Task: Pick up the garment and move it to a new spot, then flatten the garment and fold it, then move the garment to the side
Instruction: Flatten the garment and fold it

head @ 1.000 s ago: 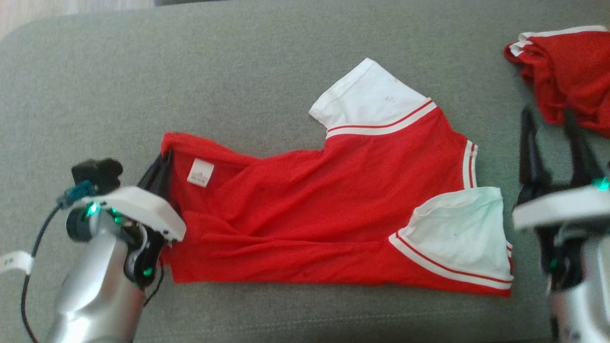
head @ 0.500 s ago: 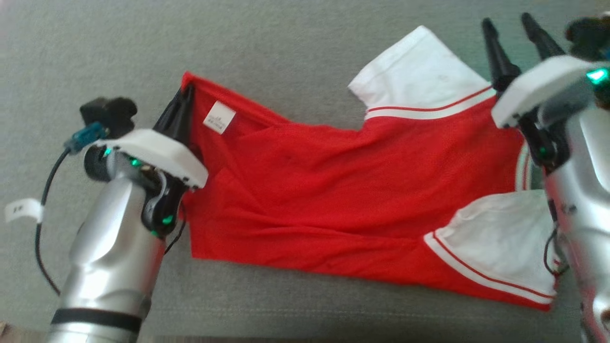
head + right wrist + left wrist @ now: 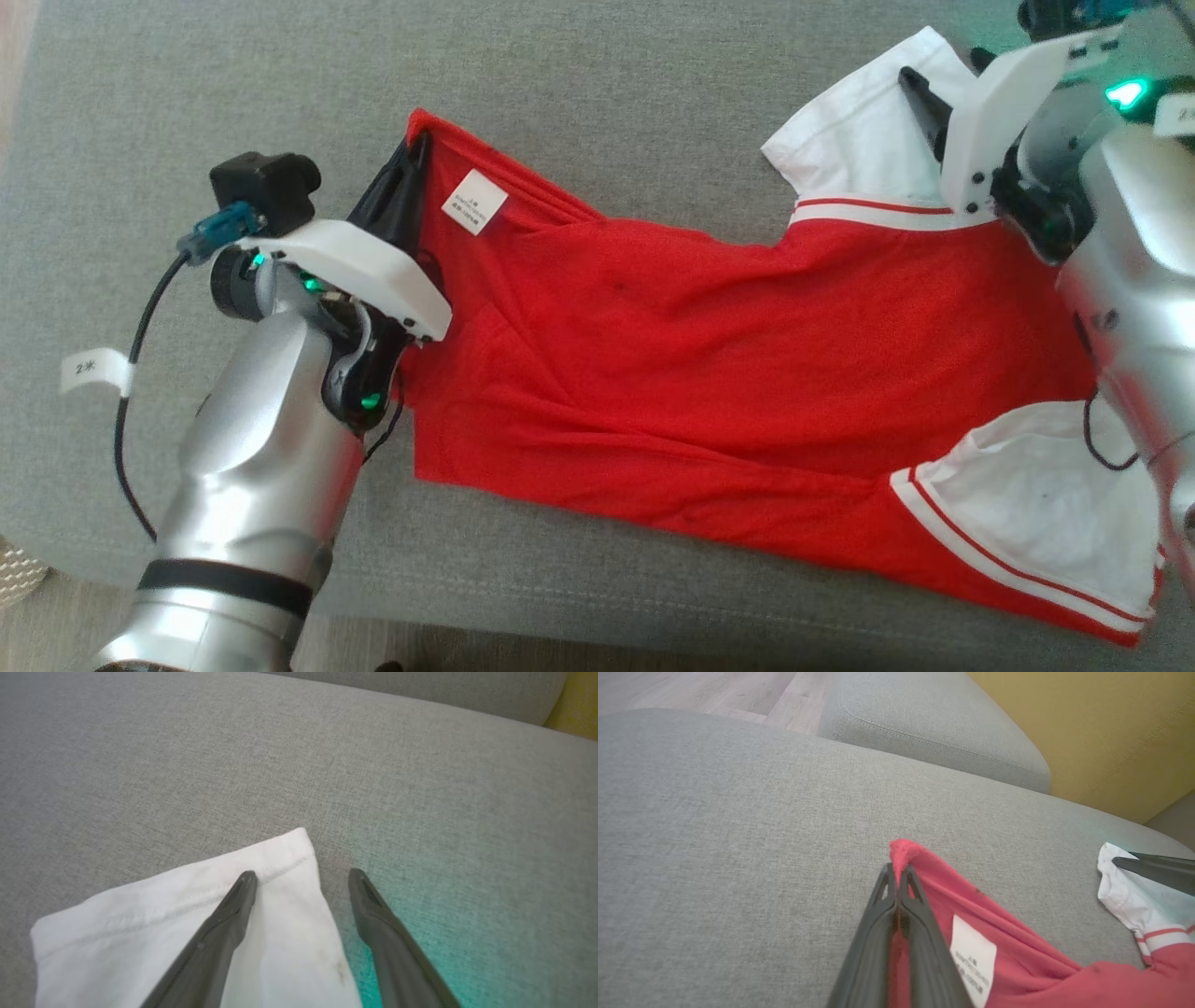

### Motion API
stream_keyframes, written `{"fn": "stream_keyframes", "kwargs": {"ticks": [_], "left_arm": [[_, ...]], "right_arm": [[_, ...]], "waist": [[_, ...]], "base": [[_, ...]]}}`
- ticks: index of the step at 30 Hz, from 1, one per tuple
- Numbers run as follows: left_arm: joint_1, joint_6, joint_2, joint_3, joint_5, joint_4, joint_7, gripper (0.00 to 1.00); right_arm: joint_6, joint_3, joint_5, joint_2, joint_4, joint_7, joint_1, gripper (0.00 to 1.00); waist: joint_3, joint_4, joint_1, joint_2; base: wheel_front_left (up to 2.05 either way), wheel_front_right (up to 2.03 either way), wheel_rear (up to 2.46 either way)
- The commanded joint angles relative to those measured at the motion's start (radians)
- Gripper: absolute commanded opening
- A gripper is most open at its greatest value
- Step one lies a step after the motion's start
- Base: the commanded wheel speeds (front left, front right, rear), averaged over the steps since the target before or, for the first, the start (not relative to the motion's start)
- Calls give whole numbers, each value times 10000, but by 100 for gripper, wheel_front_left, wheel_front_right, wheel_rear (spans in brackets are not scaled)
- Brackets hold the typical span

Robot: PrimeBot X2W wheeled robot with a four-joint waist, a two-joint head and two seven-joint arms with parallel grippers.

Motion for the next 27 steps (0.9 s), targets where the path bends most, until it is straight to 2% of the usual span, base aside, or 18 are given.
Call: {"fn": "stream_keyframes", "kwargs": {"ticks": [1,2,8,17,22,27], "left_arm": [[-436,-52,259,230,-33,-142,-141,0],[-468,-62,239,204,-48,-76,-171,0],[-605,-95,204,166,-143,245,-323,0],[-736,-47,496,349,-266,627,-490,0],[-721,12,661,436,-351,710,-480,0],[-498,-40,694,660,-830,698,-273,0]], "right_arm": [[-7,227,223,37,2,153,-253,57],[-7,267,355,20,114,157,-320,0],[-7,178,907,-154,329,-733,-647,0],[-7,-79,1882,-461,81,-2749,-894,0],[-7,190,2321,-471,-128,-3182,-832,0],[-7,383,3140,-533,-892,-3714,-394,0]], "waist": [[12,34,-1,0],[12,47,-1,0],[-40,31,-1,0],[-414,-328,-1,0],[-593,-534,-1,0],[-803,-707,-1,0]], "base": [[0,0,0],[0,0,0],[0,0,0],[0,0,0],[0,0,0],[0,0,0]]}}
